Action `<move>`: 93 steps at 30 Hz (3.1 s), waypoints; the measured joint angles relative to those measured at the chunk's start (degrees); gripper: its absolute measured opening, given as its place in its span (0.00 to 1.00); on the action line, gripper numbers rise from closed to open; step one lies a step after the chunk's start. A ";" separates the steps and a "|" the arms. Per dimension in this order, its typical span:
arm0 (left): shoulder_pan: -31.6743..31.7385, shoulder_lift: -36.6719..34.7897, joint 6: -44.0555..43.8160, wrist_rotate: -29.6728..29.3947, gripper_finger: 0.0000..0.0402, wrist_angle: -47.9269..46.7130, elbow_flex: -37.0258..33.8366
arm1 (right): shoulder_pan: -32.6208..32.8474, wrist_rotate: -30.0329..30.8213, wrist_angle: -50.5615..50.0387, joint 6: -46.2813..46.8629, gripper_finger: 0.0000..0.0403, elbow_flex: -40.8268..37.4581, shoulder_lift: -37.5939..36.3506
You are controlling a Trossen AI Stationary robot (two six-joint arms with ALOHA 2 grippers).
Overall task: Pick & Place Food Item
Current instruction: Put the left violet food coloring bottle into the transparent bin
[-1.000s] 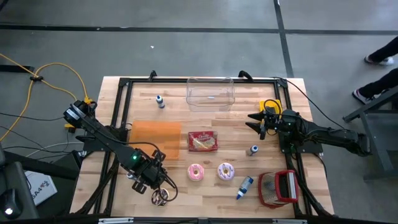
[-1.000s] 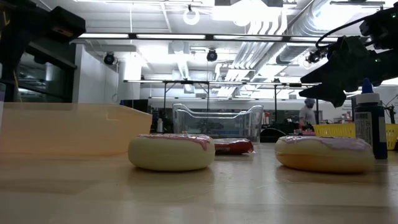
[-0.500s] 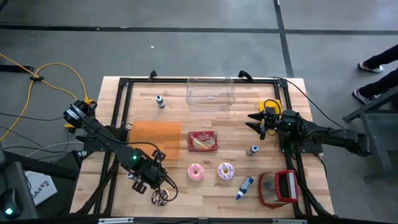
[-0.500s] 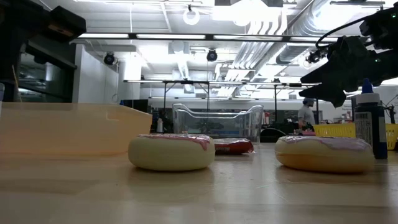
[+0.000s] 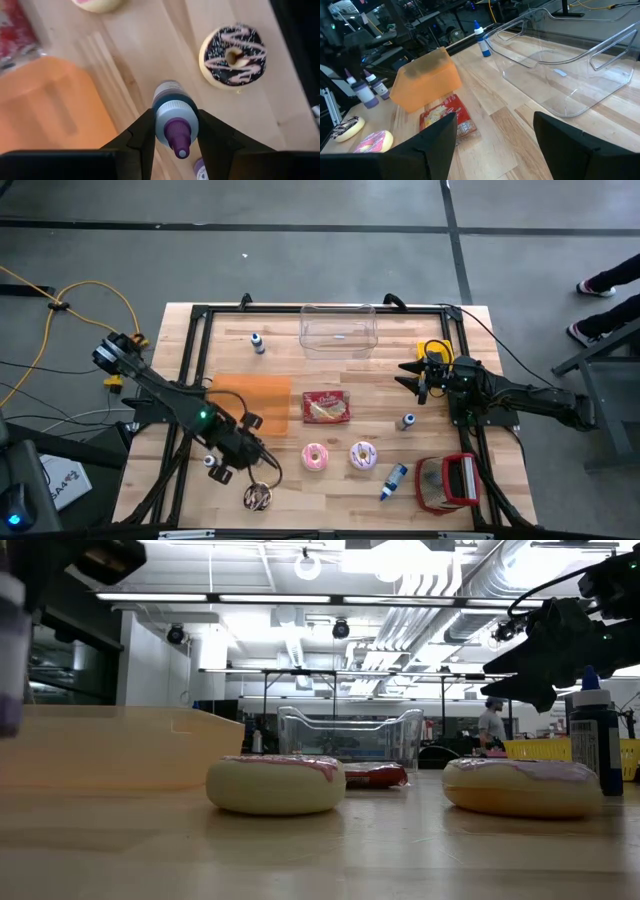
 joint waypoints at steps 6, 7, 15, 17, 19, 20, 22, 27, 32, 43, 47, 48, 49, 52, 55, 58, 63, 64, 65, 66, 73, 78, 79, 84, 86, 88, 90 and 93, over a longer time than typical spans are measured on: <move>3.09 -5.14 0.22 0.39 0.28 -3.99 2.39 | 0.00 -0.02 0.00 -0.02 0.62 0.00 0.02; 3.49 -5.78 0.22 0.40 0.28 -4.44 2.77 | 0.02 0.00 0.00 -0.02 0.62 0.00 0.00; 6.06 -9.19 0.17 0.37 0.29 -5.32 3.91 | 0.01 0.00 0.00 -0.02 0.62 0.00 0.01; 6.44 -9.14 0.15 0.38 0.29 -5.55 3.91 | 0.01 0.00 0.00 -0.02 0.62 0.00 0.02; 6.56 -8.99 0.14 0.35 0.29 -5.83 3.91 | 0.00 0.00 0.00 -0.02 0.62 0.00 0.00; 6.71 -8.90 0.14 0.35 0.29 -5.82 3.91 | 0.02 0.00 0.00 -0.01 0.62 0.00 0.02; 7.16 -8.77 0.11 0.38 0.29 -5.83 3.91 | 0.02 0.00 0.00 -0.01 0.62 0.00 0.00; 9.60 -8.62 0.00 0.34 0.29 -5.80 3.91 | 0.00 0.00 0.00 -0.02 0.62 0.00 0.02; 14.92 -8.64 2.38 0.32 0.29 -5.61 3.91 | 0.00 0.00 0.00 -0.01 0.62 0.00 0.00; 34.91 -8.64 10.97 0.23 0.29 -0.42 3.91 | 0.00 0.00 0.00 0.00 0.62 0.00 0.02; 42.74 -8.64 12.93 0.21 0.29 0.53 3.91 | 0.02 0.00 0.00 0.00 0.62 0.00 0.02; 44.56 -8.64 13.51 0.18 0.29 0.65 3.91 | 0.00 0.00 0.00 0.00 0.62 0.00 0.02; 46.26 -8.64 14.07 0.15 0.29 0.81 3.91 | 0.02 0.00 0.00 -0.01 0.62 0.00 0.00; 50.81 -8.64 15.88 0.17 0.29 1.89 3.91 | 0.00 0.00 0.00 0.00 0.62 0.00 0.00; 54.79 -8.64 17.36 0.20 0.29 2.85 3.91 | 0.00 0.00 0.00 -0.02 0.62 0.00 0.02; 58.14 -8.64 18.05 0.18 0.29 4.33 3.91 | 0.01 0.00 0.00 -0.01 0.62 0.00 0.01; 61.68 -8.64 18.07 0.18 0.29 5.28 3.93 | 0.00 0.00 0.00 0.00 0.62 0.00 0.02; 61.93 -8.64 18.05 0.19 0.29 5.40 3.93 | 0.00 0.00 0.00 -0.02 0.62 0.00 0.02; 62.00 -8.64 17.97 0.18 0.29 5.58 3.93 | 0.02 0.00 0.00 -0.01 0.62 0.00 0.00; 62.13 -8.64 17.77 0.18 0.29 5.75 3.93 | 0.01 0.00 0.00 -0.01 0.62 0.00 0.01; 62.15 -7.89 17.57 -1.14 0.29 6.24 5.08 | 0.02 0.00 0.00 0.00 0.62 0.00 0.02; 62.09 -3.95 18.35 -2.35 0.29 5.33 9.83 | 0.00 0.00 0.00 -0.02 0.62 0.00 0.00; 62.09 -2.88 18.60 -2.35 0.29 5.01 11.05 | 0.02 0.00 0.00 -0.02 0.62 0.00 0.00; 62.09 3.62 20.72 -2.35 0.29 2.95 18.32 | 0.00 0.00 0.00 -0.01 0.62 0.00 0.00; 62.09 6.56 21.50 -2.35 0.29 1.88 21.56 | 0.00 0.00 0.00 -0.02 0.62 0.00 0.00; 62.09 9.62 21.73 -2.35 0.29 0.91 24.75 | 0.01 0.00 0.00 -0.02 0.62 0.00 0.00; 62.09 12.28 22.52 -2.19 0.29 0.17 27.39 | 0.02 0.00 0.00 -0.02 0.62 0.00 0.02; 62.09 15.85 23.98 -2.11 0.29 -0.14 31.04 | 0.01 0.00 0.00 -0.02 0.62 0.00 0.00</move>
